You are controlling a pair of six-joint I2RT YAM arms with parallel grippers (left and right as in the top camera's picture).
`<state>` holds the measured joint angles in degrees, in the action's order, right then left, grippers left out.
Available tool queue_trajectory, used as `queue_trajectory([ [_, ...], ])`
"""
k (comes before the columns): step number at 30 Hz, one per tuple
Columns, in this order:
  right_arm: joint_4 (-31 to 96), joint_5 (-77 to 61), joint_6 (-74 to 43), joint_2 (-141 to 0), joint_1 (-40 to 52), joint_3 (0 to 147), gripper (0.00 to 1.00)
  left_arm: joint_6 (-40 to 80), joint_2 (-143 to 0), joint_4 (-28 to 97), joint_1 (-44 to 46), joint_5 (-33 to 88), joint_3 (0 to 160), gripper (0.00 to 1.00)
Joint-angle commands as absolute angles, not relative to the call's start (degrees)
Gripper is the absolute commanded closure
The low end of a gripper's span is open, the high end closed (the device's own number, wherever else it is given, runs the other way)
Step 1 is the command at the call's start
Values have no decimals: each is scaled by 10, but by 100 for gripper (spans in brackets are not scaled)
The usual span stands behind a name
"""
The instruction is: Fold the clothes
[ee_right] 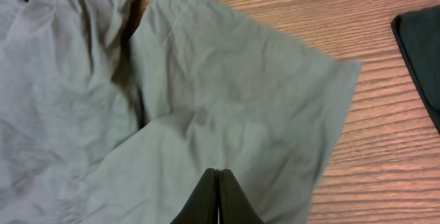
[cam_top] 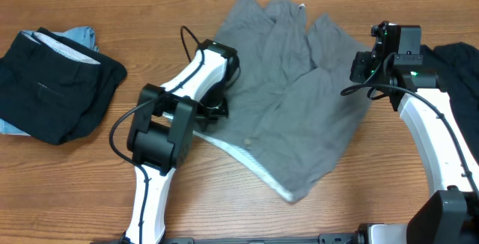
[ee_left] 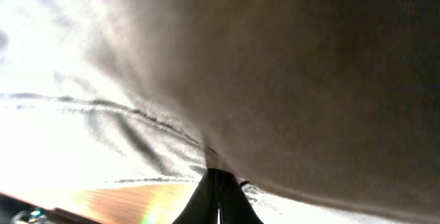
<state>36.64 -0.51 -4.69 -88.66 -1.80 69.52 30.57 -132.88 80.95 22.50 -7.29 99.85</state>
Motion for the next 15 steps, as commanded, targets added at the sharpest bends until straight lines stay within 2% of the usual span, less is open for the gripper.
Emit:
queue_trajectory([
  [1, 356, 0, -44, -887, -20, 697, 96, 328, -1335, 777, 186, -233, 984, 96],
  [6, 339, 0, -44, -887, -20, 697, 96, 268, -1334, 691, 163, -284, 984, 96],
  [12, 329, 0, -44, -898, -20, 697, 96, 102, -1334, 499, 154, -318, 984, 96],
  [15, 329, -1, -44, -915, -20, 697, 96, 58, -1335, 418, 153, -320, 984, 96],
])
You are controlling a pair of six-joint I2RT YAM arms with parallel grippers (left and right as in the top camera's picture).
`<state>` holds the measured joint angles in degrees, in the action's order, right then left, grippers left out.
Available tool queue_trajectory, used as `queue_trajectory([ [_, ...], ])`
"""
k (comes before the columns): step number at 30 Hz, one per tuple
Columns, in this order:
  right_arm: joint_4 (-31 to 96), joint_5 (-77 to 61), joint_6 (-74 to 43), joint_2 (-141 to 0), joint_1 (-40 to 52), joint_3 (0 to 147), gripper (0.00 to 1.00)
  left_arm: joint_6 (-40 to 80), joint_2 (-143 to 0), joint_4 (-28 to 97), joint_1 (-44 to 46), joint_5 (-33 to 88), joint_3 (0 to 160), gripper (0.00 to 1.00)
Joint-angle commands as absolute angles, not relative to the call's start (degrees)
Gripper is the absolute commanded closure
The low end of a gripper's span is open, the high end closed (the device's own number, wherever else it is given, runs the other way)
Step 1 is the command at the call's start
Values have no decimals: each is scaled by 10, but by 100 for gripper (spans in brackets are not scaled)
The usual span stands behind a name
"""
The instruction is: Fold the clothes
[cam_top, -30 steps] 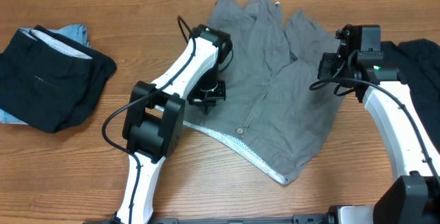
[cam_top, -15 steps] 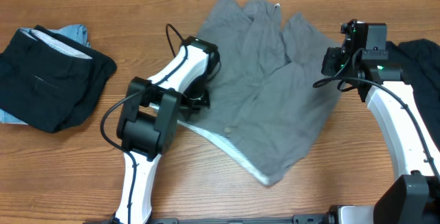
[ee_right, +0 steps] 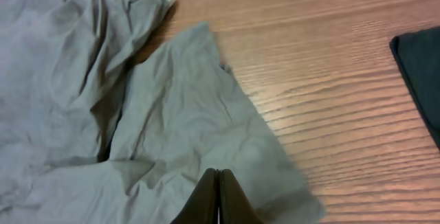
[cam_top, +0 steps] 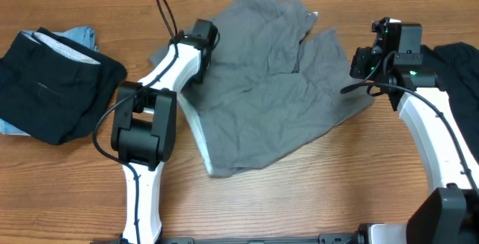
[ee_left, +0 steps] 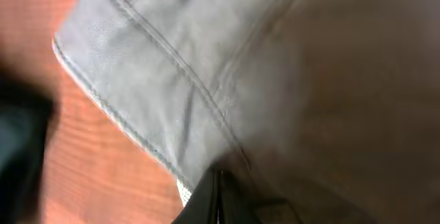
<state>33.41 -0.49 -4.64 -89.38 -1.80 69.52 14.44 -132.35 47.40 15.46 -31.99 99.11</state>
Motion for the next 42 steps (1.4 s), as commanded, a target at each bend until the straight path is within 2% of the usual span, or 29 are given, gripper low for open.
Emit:
queue_trajectory([
  [1, 328, -1, -44, -922, -20, 696, 96, 40, -1335, 388, 153, -322, 984, 96],
  [6, 329, -56, -9, -966, -20, 696, 96, -15, -1334, 269, 147, -323, 985, 95],
  [8, 336, -76, 5, -985, -20, 696, 96, 0, -1334, 275, 144, -319, 1003, 96],
  [13, 337, -76, 20, -1014, -20, 696, 96, 116, -1316, 428, 166, -293, 1144, 96],
  [17, 337, -76, 41, -1030, -20, 686, 96, 201, -1309, 599, 190, -41, 1246, 96],
  [20, 332, -76, 46, -1038, -20, 681, 96, 244, -1312, 668, 208, 60, 1240, 96],
  [28, 325, -76, 46, -1052, -20, 672, 96, 249, -1312, 752, 233, 62, 1177, 96],
  [42, 323, -76, 45, -1074, -20, 642, 96, 259, -1312, 739, 265, 117, 1042, 96],
])
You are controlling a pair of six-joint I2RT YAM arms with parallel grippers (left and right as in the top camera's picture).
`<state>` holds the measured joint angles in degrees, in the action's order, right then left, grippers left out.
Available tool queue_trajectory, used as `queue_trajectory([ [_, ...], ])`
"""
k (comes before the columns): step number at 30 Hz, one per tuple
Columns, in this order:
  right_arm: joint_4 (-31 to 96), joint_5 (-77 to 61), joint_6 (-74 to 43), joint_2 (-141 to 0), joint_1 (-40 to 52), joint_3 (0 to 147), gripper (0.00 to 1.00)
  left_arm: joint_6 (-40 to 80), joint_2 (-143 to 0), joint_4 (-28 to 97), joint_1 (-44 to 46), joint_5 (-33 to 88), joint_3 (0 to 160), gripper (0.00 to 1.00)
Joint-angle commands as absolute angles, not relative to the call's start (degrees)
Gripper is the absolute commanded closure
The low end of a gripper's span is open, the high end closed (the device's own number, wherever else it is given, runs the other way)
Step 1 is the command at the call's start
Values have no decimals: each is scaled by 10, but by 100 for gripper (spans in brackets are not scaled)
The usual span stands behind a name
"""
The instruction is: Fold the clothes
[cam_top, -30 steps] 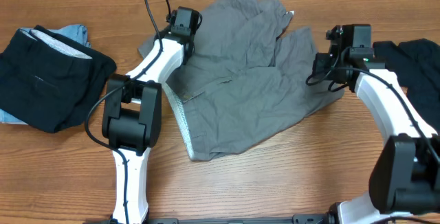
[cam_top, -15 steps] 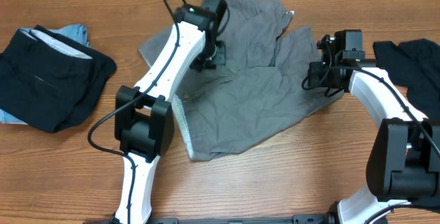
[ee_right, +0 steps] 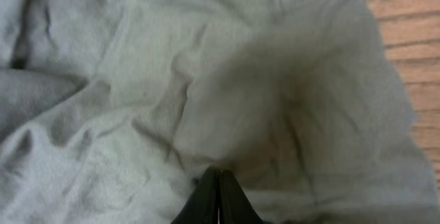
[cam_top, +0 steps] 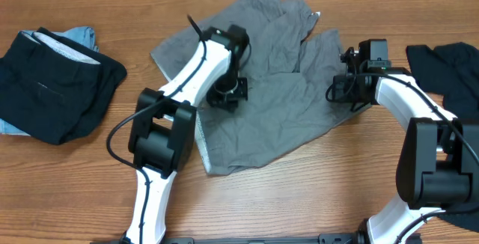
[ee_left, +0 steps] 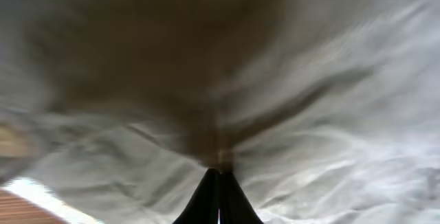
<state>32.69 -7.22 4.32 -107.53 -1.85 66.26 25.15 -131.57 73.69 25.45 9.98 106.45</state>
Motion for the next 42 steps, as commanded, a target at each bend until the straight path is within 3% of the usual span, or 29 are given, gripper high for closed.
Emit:
queue_trajectory([
  [1, 327, -76, 45, -1074, -20, 640, 96, 259, -1312, 743, 265, 116, 1037, 96],
  [11, 417, -54, -44, -1074, -20, 640, 96, 247, -1312, 838, 264, -47, 1031, 96],
  [24, 585, -15, -198, -1074, -19, 638, 96, 249, -1312, 793, 215, -96, 937, 96],
  [33, 653, -15, -211, -1067, -15, 617, 96, 249, -1310, 801, 159, -142, 945, 96],
  [42, 615, -34, -179, -877, 1, 773, 96, 249, -1170, 791, 169, -126, 1126, 96],
])
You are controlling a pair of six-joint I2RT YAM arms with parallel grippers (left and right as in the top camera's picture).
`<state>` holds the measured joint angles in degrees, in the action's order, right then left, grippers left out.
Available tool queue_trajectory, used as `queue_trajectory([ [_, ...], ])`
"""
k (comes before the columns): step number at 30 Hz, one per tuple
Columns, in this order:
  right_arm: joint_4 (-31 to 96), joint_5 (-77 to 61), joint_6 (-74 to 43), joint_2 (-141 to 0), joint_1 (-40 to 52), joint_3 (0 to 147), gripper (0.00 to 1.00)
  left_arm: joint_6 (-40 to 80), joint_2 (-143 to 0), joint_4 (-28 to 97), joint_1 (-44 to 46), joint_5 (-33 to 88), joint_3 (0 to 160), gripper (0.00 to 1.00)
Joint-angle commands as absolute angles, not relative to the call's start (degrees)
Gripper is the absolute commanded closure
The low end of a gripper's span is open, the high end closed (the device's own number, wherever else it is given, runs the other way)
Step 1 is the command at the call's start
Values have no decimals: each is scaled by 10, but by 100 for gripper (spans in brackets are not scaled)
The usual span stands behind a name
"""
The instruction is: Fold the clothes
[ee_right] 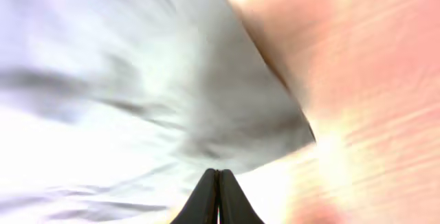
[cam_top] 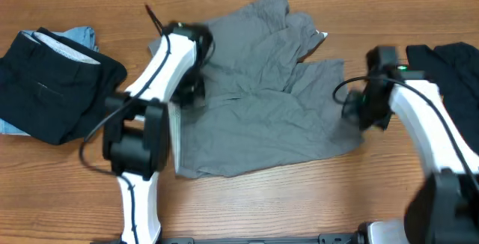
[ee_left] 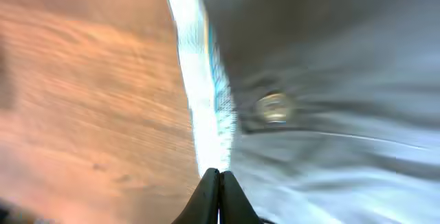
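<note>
Grey shorts (cam_top: 262, 117) lie spread across the middle of the wooden table, their legs bunched toward the far side. My left gripper (cam_top: 188, 93) sits at the garment's left edge. In the left wrist view it (ee_left: 220, 174) is shut, tips at the pale waistband edge (ee_left: 199, 107) beside a metal button (ee_left: 275, 107). My right gripper (cam_top: 361, 113) is at the shorts' right edge. The right wrist view shows it (ee_right: 219, 174) shut over the grey cloth (ee_right: 137, 100) close to its hem. Both wrist views are blurred. No cloth shows between either pair of fingers.
A stack of dark folded clothes (cam_top: 56, 83) with a light blue piece (cam_top: 81, 33) under it lies at the left. Another dark garment (cam_top: 449, 61) lies at the right edge, behind my right arm. Bare wood (cam_top: 299, 199) runs along the front.
My left gripper has gone from the middle of the shorts to their left edge, and my right gripper from the upper right part to the right edge. The shorts lie wider and flatter.
The shorts first lay diagonally with a corner toward the front, my left gripper at their left side and my right off their right edge. Then they sat turned and further left. Later both shut grippers rested on the cloth. Now each is at an outer edge.
</note>
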<state>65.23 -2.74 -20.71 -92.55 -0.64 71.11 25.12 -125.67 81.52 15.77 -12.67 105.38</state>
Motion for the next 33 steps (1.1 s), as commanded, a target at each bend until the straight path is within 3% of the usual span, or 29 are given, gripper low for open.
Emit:
queue_trajectory([
  [1, 585, -51, -148, -874, 1, 785, 96, 249, -1158, 772, 170, -116, 1137, 96],
  [4, 465, -141, -78, -884, 1, 792, 96, 249, -1142, 707, 166, -104, 1143, 96],
  [8, 303, -156, -57, -931, 1, 791, 96, 249, -1157, 650, 165, -73, 1134, 96],
  [12, 91, -181, 3, -1054, 14, 791, 96, 249, -1188, 586, 165, -29, 1127, 96],
  [16, -23, -182, 20, -1150, 38, 792, 96, 244, -1207, 551, 165, -29, 1127, 96],
  [25, -128, -168, 48, -1233, 74, 792, 96, 242, -1267, 495, 165, -30, 1126, 96],
  [33, -107, -157, 80, -1279, 74, 792, 96, 242, -1336, 471, 165, -29, 1127, 96],
])
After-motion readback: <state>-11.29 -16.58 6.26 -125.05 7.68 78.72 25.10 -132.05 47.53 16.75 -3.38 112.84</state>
